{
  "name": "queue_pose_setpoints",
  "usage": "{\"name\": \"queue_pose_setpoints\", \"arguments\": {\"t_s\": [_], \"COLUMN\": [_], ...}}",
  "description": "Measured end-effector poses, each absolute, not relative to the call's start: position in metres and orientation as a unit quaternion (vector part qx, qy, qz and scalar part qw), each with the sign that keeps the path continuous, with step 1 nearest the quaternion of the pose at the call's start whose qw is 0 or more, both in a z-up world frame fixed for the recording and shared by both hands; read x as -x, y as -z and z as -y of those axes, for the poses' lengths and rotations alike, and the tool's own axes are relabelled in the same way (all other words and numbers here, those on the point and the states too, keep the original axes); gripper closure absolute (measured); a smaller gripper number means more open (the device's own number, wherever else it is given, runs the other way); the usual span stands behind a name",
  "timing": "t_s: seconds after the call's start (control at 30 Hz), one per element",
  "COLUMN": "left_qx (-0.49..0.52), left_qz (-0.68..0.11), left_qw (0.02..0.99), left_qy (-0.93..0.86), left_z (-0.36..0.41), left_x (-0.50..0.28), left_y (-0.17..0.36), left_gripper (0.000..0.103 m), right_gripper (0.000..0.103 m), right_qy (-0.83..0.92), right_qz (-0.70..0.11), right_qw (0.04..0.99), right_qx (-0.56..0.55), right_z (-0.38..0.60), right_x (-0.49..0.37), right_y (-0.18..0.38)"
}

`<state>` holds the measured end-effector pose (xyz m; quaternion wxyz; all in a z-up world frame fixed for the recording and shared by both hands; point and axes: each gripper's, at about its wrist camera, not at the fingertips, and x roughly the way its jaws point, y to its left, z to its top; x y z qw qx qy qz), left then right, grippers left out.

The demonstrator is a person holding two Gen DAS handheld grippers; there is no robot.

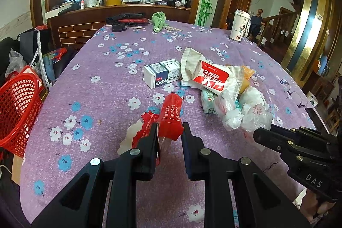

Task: Collect trash
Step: 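Grasp the red snack wrapper with the left gripper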

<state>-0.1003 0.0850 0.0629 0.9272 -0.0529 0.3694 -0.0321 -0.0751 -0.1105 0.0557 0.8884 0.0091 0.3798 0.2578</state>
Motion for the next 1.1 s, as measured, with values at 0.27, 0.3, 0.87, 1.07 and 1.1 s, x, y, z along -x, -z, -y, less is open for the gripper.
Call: {"name": "queue_pose_setpoints", "arguments": {"t_s": [0.27,0.3,0.87,1.07,1.1], "left_qx": [0.050,0.050,0.024,0.017,0.017], "left_qz": [-0.364,-0.364,-0.343,-0.337,-0.336], "left_qw": [0.930,0.930,0.939,0.941,0.942], "left_qy": [0.030,0.030,-0.001,-0.009,-0.010], "left_z": [-0.086,-0.086,-0.087,-0.090,-0.091], "left_x": [0.104,0.104,0.110,0.113,0.113], "left_y": [-0.068,-0.068,-0.074,-0.074,-0.074], "left_gripper": [0.083,0.083,0.083,0.083,0.083], "right_gripper": [0.083,0.083,0.083,0.083,0.083], "right_qy": [-0.259,-0.259,-0.261,-0.262,-0.263], "right_qz": [-0.379,-0.380,-0.384,-0.383,-0.383], "right_qw": [0.888,0.888,0.886,0.886,0.886], "right_qx": [-0.008,-0.008,-0.002,0.003,0.004], "right_z": [0.110,0.110,0.103,0.100,0.099], "right_x": [0.076,0.076,0.077,0.078,0.078], "right_y": [-0.056,-0.056,-0.055,-0.057,-0.057]}}
